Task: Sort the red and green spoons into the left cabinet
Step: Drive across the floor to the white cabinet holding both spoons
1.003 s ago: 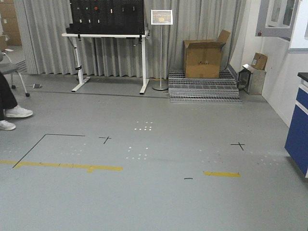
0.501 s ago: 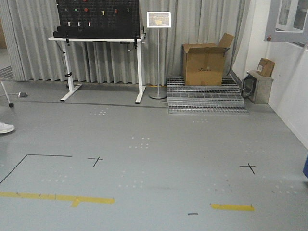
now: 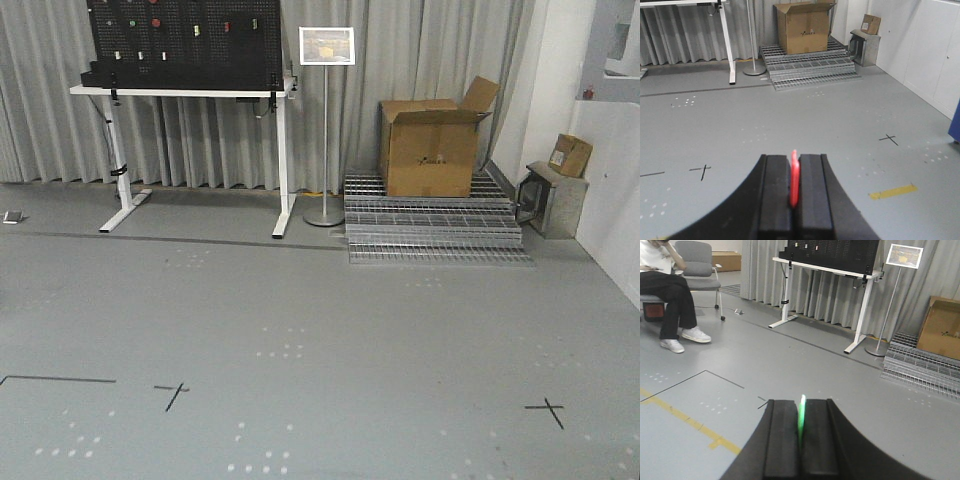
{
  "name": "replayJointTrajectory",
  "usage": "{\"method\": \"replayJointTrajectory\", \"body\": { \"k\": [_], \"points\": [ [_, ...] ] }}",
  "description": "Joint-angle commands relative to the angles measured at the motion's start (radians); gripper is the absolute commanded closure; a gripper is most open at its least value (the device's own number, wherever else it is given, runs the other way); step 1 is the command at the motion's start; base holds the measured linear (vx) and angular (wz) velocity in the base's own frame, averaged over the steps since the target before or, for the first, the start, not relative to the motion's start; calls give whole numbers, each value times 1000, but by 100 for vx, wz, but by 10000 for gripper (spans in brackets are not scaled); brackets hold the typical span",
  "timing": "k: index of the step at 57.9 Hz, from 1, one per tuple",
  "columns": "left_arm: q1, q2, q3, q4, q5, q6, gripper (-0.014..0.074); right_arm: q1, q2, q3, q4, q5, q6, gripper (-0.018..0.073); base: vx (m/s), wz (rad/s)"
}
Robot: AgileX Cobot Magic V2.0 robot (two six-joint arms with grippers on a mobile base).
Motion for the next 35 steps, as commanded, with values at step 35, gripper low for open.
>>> {"method": "replayJointTrajectory", "body": {
  "k": [35],
  "points": [
    [-9, 10, -26, -16, -81, -1, 603, -3, 6, -27, 16, -62, -2, 562, 64, -2]
  ]
}}
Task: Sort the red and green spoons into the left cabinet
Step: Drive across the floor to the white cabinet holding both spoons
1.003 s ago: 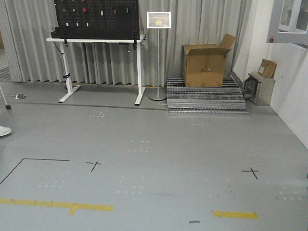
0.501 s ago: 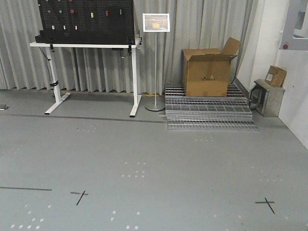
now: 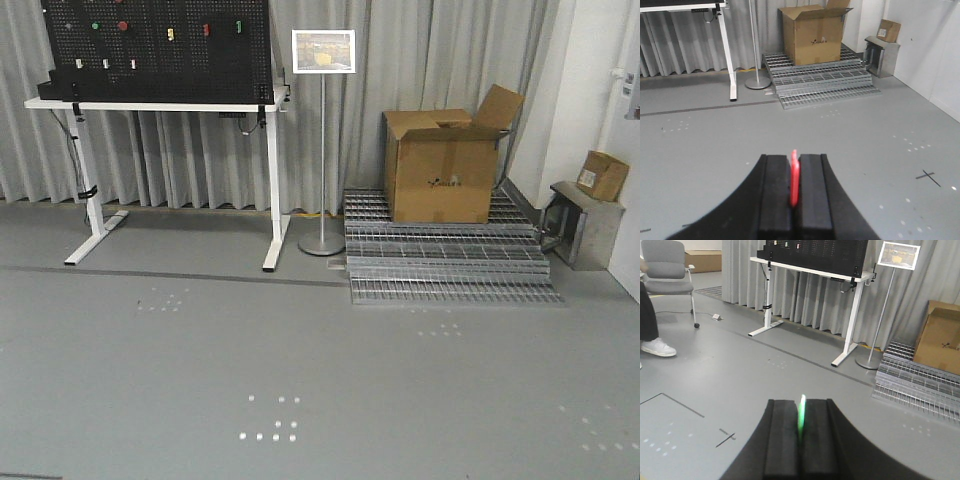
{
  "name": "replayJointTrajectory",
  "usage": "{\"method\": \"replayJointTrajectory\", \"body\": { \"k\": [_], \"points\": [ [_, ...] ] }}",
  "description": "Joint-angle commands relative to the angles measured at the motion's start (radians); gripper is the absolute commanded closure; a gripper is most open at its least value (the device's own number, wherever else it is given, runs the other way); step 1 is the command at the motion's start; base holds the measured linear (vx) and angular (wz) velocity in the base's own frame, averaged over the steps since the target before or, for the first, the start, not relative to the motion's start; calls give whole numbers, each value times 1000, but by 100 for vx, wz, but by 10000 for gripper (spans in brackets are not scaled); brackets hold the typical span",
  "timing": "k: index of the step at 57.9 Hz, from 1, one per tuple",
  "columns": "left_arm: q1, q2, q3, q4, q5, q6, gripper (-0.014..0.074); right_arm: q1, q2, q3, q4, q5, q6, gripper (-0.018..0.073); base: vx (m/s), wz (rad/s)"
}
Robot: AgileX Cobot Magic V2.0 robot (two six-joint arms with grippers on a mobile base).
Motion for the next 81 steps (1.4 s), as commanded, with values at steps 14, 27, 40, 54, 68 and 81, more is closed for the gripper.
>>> {"method": "replayJointTrajectory", "body": {
  "k": [14, 27, 40, 54, 68, 81],
  "points": [
    [-9, 10, -26, -16, -81, -1, 603, -3, 6, -27, 15, -62, -2, 562, 65, 1],
    [-9, 10, -26, -16, -80, -1, 603, -3, 6, -27, 15, -62, -2, 562, 65, -3],
    [-9, 10, -26, -16, -80, -1, 603, -3, 6, -27, 15, -62, -2, 562, 63, -9],
    [-9, 10, -26, -16, -80, -1, 603, -3, 6, -27, 15, -62, -2, 562, 61, -17],
    [-9, 10, -26, -16, -81, -1, 603, -3, 6, -27, 16, -62, -2, 562, 58, -23],
    [-9, 10, -26, -16, -81, -1, 603, -3, 6, -27, 16, -62, -2, 562, 57, -28]
  ]
}}
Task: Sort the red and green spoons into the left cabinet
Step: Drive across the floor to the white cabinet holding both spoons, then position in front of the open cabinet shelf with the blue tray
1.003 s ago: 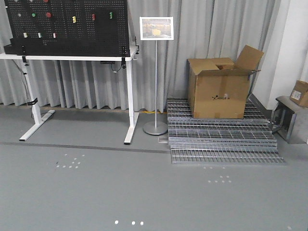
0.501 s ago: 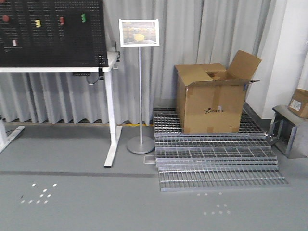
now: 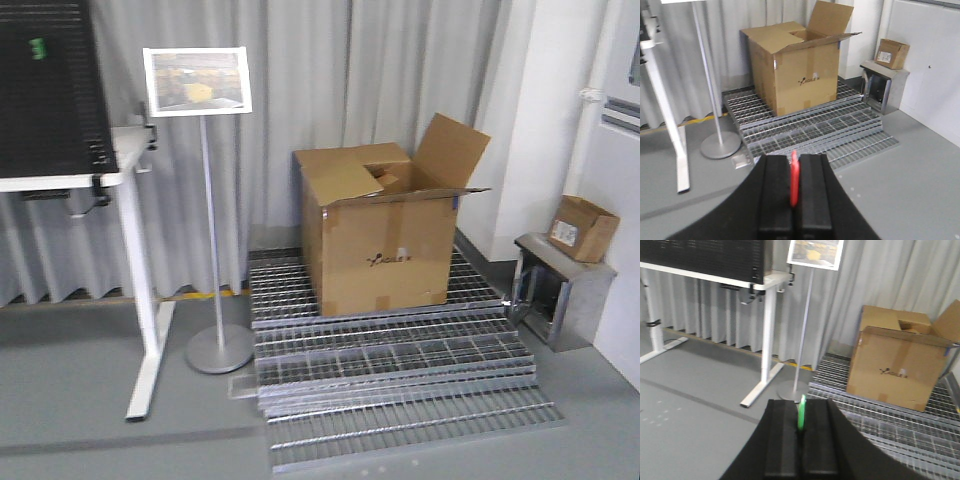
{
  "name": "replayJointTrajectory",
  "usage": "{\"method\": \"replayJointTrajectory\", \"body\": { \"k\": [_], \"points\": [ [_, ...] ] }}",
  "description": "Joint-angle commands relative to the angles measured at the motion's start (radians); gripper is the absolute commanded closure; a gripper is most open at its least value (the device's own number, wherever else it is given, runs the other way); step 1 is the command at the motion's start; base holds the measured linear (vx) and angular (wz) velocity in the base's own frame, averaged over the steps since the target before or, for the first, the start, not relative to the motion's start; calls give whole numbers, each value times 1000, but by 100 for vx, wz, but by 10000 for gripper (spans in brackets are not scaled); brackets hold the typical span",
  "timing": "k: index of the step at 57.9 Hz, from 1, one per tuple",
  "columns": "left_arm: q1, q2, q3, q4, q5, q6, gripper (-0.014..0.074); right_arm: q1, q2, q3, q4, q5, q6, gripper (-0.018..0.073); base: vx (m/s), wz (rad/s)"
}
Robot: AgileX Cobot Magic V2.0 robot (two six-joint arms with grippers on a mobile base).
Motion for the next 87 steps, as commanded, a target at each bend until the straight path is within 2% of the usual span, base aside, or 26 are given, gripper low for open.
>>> {"method": "replayJointTrajectory", "body": {
  "k": [1, 23, 87],
  "points": [
    [-9, 10, -26, -16, -81, -1, 603, -3, 6, -27, 16, -63, -2, 562, 56, -33],
    [-9, 10, -26, -16, -79, -1, 603, -3, 6, -27, 16, -63, -2, 562, 54, -44],
    [-9, 10, -26, -16, -80, -1, 603, -3, 9, -27, 16, -63, -2, 562, 46, -62]
  ]
}}
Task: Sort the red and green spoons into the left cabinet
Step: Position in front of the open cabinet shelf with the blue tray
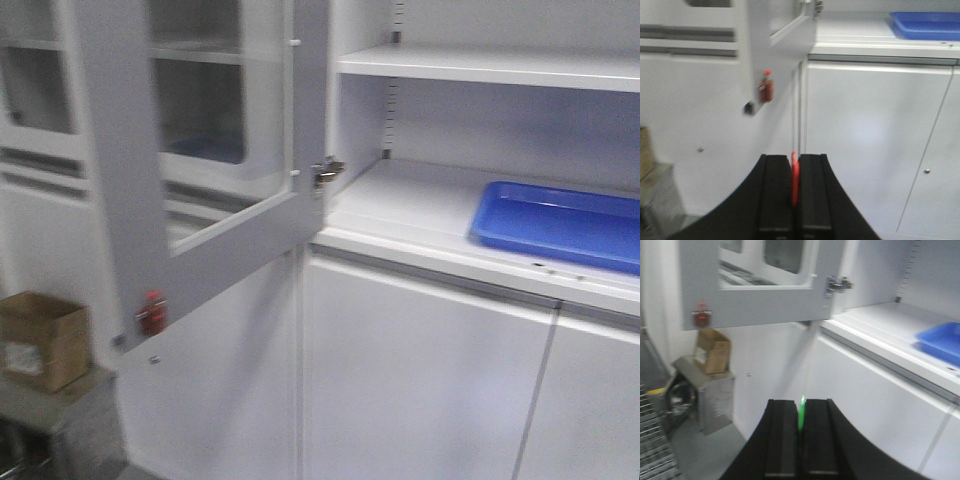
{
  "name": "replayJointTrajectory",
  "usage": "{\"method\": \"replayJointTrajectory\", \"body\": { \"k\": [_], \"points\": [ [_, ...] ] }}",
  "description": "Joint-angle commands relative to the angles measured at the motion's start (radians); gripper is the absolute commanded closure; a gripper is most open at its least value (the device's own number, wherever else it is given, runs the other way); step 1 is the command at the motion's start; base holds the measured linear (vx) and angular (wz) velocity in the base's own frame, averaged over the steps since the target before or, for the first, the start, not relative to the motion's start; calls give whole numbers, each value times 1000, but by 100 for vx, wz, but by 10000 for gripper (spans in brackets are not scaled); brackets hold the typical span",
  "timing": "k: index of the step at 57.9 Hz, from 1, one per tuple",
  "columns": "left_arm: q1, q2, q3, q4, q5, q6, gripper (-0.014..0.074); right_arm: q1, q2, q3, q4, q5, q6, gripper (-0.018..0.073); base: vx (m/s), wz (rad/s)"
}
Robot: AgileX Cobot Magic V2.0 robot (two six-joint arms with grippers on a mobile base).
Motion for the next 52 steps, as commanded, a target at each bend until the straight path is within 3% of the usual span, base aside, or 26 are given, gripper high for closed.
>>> {"method": "replayJointTrajectory", "body": {
  "k": [1, 29, 52],
  "points": [
    [-9, 10, -29, -16, -80, -1, 603, -3, 9, -29, 16, -63, -2, 562, 36, -63],
    [-9, 10, -29, -16, -81, -1, 603, -3, 9, -29, 16, -63, -2, 562, 32, -64],
    [-9, 10, -29, -16, -81, -1, 603, -3, 9, -29, 16, -63, -2, 562, 29, -15]
  ]
}}
